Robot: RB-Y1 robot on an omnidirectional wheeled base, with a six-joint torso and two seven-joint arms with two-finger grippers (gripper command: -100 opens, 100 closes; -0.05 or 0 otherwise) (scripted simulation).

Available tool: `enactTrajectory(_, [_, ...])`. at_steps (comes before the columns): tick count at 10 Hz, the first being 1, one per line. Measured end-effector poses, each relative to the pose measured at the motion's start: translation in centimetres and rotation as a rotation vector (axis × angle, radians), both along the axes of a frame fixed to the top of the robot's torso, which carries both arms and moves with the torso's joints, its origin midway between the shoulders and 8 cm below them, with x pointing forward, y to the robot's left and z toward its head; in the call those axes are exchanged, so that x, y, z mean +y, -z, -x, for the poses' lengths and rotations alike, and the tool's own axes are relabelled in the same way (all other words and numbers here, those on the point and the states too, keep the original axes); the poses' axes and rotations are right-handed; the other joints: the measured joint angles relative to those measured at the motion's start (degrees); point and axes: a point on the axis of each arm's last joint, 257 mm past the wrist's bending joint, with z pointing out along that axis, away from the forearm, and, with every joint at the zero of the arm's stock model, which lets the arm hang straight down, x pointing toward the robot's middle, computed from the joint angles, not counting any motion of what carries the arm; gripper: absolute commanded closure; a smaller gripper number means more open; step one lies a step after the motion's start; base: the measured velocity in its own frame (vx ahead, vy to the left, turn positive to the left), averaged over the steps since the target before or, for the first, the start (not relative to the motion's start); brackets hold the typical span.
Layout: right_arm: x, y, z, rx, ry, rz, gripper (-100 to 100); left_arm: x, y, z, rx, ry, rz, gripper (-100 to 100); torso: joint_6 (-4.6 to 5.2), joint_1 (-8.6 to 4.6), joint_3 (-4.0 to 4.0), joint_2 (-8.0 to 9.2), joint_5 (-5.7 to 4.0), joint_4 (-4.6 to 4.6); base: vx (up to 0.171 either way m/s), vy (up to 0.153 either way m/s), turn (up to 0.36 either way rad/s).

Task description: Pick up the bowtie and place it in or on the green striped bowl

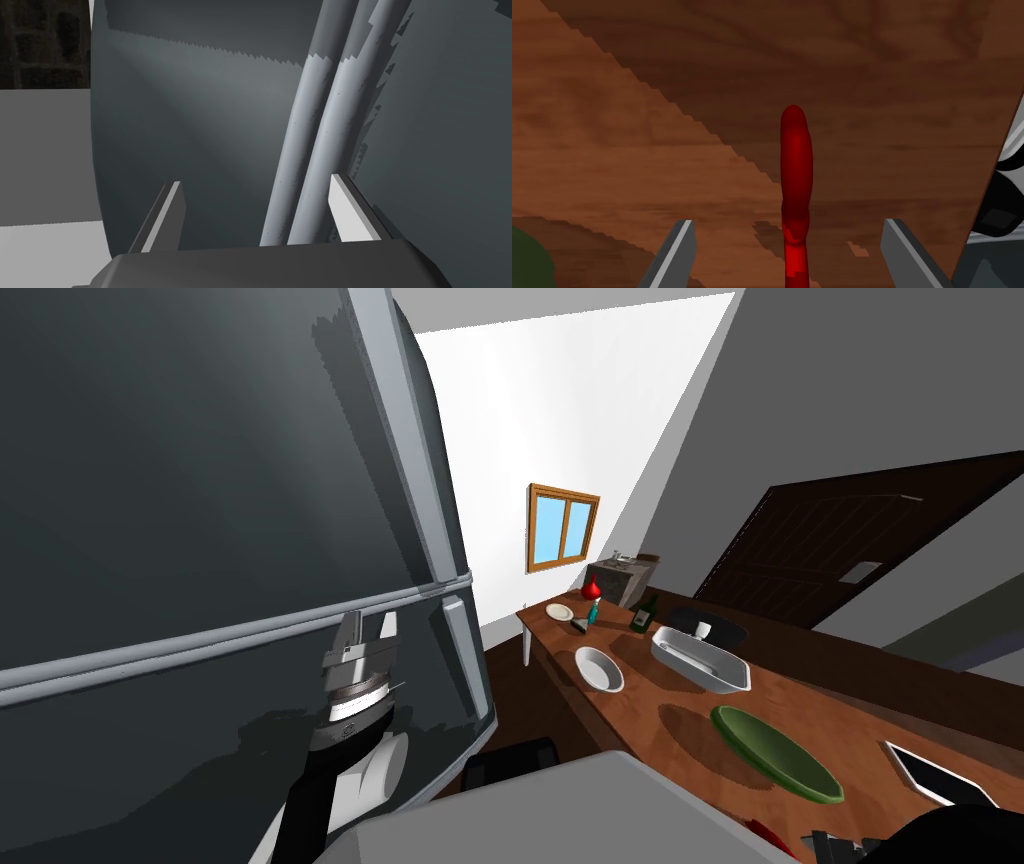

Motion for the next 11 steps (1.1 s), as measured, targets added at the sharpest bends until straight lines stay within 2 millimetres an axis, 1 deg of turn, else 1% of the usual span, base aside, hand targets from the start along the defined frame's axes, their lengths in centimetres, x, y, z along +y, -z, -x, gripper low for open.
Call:
enactTrajectory(3, [1.8, 2.2, 0.8, -0.004, 0.016, -0.004, -100, 0.0, 0.0, 0.0, 0.001, 0.000, 0.000, 0, 0.00, -0.22, 0.09, 0.15, -0.06, 0.05, -0.013, -0.053, 0.053])
enactTrajectory(4, [1.8, 2.3, 0.8, -0.004, 0.016, -0.002, 100, 0.0, 0.0, 0.0, 0.001, 0.000, 0.000, 0, 0.01, -0.11, 0.08, 0.13, -0.04, 0.04, -0.001, -0.006, -0.001])
enactTrajectory(5, [1.8, 2.3, 0.8, -0.004, 0.016, -0.002, 100, 0.0, 0.0, 0.0, 0.001, 0.000, 0.000, 0, 0.01, -0.02, 0.07, 0.10, -0.01, 0.04, 0.000, 0.000, 0.000])
enactTrajectory(8, [1.8, 2.3, 1.0, -0.002, 0.021, -0.002, 100, 0.0, 0.0, 0.0, 0.001, 0.000, 0.000, 0, -0.10, -0.26, 0.11, 0.13, -0.16, 0.09, 0.000, 0.000, -0.004])
enactTrajectory(9, [1.8, 2.3, 1.0, -0.002, 0.020, -0.002, 0, 0.0, 0.0, 0.0, 0.001, 0.000, 0.000, 0, -0.09, -0.27, 0.11, 0.12, -0.16, 0.09, 0.000, 0.000, 0.000])
enactTrajectory(10, [1.8, 2.3, 1.0, -0.002, 0.020, -0.002, 100, 0.0, 0.0, 0.0, 0.001, 0.000, 0.000, 0, -0.08, -0.27, 0.10, 0.12, -0.15, 0.09, 0.014, 0.038, -0.079])
enactTrajectory(11, [1.3, 1.6, 0.7, -0.002, 0.011, -0.001, 100, 0.0, 0.0, 0.0, 0.001, 0.000, 0.000, 0, -0.05, -0.14, 0.08, 0.09, -0.08, 0.07, 0.018, 0.060, -0.075])
